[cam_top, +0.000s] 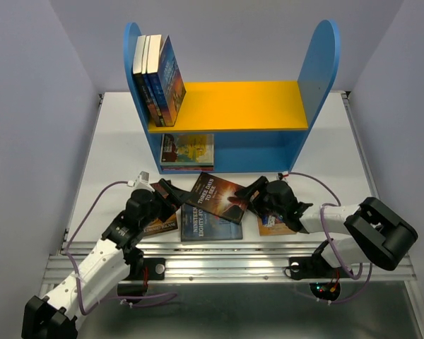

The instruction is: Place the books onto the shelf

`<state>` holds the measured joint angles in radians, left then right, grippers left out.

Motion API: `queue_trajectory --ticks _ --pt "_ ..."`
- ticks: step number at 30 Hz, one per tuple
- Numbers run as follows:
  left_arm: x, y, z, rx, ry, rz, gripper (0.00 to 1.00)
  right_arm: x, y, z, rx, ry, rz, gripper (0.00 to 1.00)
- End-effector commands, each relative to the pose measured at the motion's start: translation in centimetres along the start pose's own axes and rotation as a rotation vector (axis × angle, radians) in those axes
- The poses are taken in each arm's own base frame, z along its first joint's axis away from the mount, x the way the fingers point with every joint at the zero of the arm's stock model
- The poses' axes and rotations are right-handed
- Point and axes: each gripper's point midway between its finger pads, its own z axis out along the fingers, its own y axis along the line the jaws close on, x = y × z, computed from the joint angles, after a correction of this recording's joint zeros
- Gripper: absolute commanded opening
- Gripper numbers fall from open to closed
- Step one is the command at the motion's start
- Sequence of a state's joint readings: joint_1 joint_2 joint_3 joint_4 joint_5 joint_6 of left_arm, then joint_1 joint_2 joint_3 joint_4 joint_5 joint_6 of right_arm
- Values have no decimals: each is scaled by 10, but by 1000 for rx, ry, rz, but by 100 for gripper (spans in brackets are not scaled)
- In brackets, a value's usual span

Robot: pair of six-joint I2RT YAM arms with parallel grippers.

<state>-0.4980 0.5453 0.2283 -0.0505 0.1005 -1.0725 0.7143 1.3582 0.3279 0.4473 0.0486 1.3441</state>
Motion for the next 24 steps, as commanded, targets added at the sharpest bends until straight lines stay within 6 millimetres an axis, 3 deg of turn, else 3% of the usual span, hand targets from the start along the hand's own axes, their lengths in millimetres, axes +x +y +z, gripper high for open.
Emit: queue_trajectory --ticks 1,3,7,10,13,19,24 --pt "1 -3 -1 32 -2 -8 99 -4 -45 -1 117 -59 81 70" --pt "2 -2 0 29 -1 -6 99 -3 -44 1 103 -54 81 61" --pt "6 -2 0 30 21 -10 99 6 -42 6 66 -5 96 51" --pt "6 -2 -1 36 20 -15 99 9 -42 9 49 6 107 30" --pt "7 -4 -2 49 21 -23 99 4 -31 7 -12 -15 92 1" --pt "11 -6 -4 71 38 -31 99 -14 -12 -5 -43 -97 11 1" --pt "11 -17 -9 120 41 -44 99 -23 19 -26 -132 -128 -38 1"
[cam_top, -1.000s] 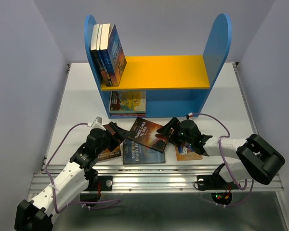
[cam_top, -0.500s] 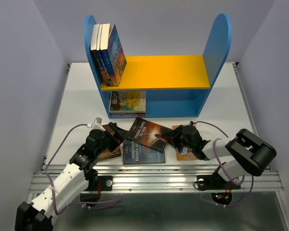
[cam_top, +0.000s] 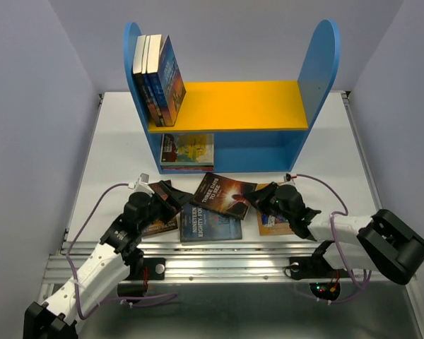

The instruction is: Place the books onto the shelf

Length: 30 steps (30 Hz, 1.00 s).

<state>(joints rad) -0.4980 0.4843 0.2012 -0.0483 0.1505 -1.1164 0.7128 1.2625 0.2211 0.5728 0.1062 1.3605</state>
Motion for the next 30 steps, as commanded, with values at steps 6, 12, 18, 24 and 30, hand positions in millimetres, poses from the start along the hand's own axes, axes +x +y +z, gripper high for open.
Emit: queue_trajectory --ticks 6,12,18,24,30 --pt "3 -25 -6 131 12 -33 99 -13 66 -36 -254 -35 -44 1" --pt "2 -50 -11 207 32 -52 99 -25 117 -66 -450 -76 -37 1" --pt "0 -76 -17 285 27 -81 99 -27 155 -85 -587 -68 -18 1" --pt "-6 -101 -18 310 0 -65 98 -29 175 -93 -669 -69 18 1" --pt "2 -113 -12 299 3 -58 92 -36 188 -102 -722 -115 46 1"
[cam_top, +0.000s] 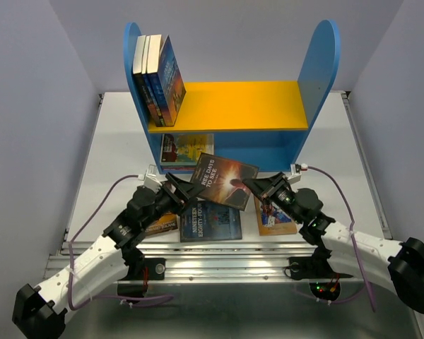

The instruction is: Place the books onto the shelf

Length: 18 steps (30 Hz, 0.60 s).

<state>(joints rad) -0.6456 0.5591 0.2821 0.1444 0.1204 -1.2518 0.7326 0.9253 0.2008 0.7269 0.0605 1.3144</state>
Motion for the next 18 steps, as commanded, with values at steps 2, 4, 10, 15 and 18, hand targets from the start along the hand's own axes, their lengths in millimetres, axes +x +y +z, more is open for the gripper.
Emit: queue_trajectory --ticks 2,4,10,15,18 --pt "-2 -35 2 80 -39 6 92 -24 83 0 -242 -102 28 1" --pt "4 -37 1 84 -26 7 92 -31 94 -2 -265 -132 4 1" --pt "-4 -40 2 84 -82 -12 91 -35 114 -6 -298 -132 14 1" --pt "-15 -61 4 147 -135 -19 89 -25 111 -5 -286 -75 45 1" --pt "-19 -74 6 184 -155 -16 89 -24 109 -5 -276 -66 57 1"
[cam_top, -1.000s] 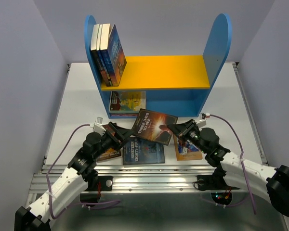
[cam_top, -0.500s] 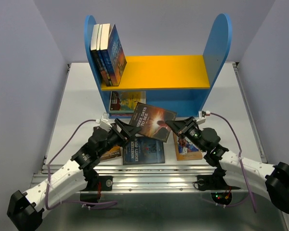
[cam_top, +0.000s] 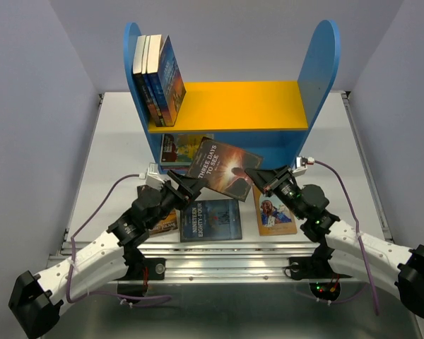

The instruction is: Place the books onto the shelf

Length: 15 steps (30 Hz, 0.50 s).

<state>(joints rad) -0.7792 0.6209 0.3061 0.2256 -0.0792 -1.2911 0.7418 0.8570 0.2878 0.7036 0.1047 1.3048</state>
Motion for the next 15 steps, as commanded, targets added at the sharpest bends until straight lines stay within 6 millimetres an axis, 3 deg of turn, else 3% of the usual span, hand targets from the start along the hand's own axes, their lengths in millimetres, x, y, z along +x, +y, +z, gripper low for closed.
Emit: queue_trajectory --ticks 1,6,8,13,15 --pt "-21 -64 -1 180 -85 -16 89 -6 54 -1 -154 -6 62 1" --pt "-23 -73 2 209 -100 2 89 -5 56 -4 -167 7 104 1" --pt "-26 -72 4 201 -118 -4 83 -2 55 -5 -171 22 119 1" --pt "-37 -79 2 217 -174 -23 56 3 48 -6 -158 45 139 1" --pt "-42 -86 -1 237 -194 -18 56 5 45 -7 -150 54 138 1"
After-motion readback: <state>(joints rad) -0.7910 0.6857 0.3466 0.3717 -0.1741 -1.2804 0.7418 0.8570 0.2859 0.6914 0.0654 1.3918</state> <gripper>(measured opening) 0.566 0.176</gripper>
